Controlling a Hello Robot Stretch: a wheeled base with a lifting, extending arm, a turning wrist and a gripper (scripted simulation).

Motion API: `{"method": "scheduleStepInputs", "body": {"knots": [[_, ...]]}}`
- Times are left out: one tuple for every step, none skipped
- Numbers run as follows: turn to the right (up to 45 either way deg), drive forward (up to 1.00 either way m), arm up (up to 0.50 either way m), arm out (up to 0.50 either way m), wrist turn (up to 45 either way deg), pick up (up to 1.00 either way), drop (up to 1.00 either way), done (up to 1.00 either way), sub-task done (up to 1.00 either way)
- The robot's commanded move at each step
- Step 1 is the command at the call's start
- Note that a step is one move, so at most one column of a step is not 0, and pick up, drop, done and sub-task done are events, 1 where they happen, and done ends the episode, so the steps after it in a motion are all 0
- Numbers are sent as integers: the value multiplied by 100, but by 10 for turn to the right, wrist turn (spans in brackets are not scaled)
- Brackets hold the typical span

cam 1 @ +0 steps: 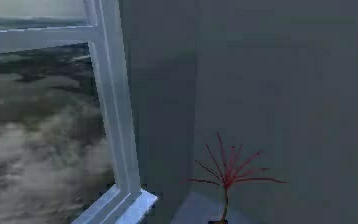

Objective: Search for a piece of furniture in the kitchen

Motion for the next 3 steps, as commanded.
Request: {"method": "scheduleStepInputs", "body": {"knots": [[450,0,0,0,0,0,0,0,0],[450,0,0,0,0,0,0,0,0],[180,0,0,0,0,0,0,0,0]]}}
